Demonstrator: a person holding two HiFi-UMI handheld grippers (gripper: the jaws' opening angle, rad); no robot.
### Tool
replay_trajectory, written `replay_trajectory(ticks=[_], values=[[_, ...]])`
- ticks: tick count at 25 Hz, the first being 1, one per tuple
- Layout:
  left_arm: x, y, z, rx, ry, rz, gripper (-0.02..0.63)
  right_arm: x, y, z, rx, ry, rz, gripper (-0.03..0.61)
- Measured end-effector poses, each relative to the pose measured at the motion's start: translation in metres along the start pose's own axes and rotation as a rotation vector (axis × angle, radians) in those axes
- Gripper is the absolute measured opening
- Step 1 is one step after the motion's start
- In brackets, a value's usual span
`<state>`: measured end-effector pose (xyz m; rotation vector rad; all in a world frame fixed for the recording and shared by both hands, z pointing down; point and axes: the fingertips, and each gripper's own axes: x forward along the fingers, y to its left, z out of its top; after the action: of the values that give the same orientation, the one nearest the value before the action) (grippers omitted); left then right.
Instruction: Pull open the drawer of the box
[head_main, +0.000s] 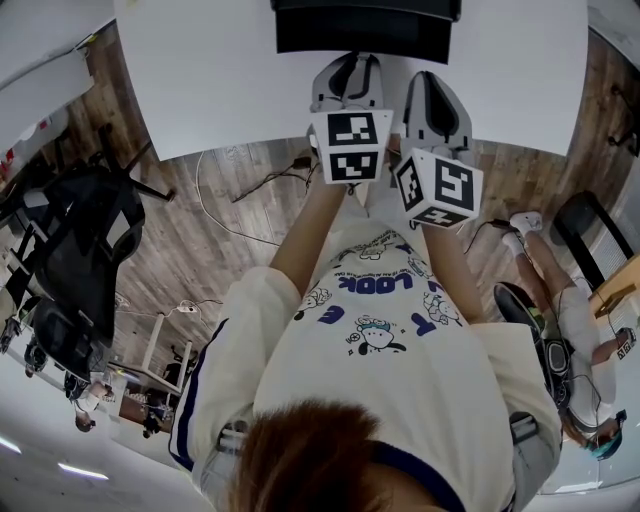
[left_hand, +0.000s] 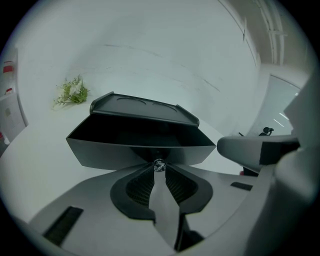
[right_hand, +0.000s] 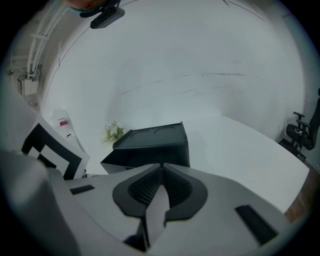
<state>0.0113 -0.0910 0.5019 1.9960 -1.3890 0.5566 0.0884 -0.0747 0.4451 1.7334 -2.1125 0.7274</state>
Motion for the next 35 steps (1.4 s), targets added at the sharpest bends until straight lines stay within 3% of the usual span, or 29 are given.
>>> replay_trajectory(ticks=[35], values=[[-0.032, -0.008, -0.038, 0.044, 0.01, 0.005, 0.078, -0.044, 0.008, -0.019, 0.0, -0.025, -0.031, 0.04]])
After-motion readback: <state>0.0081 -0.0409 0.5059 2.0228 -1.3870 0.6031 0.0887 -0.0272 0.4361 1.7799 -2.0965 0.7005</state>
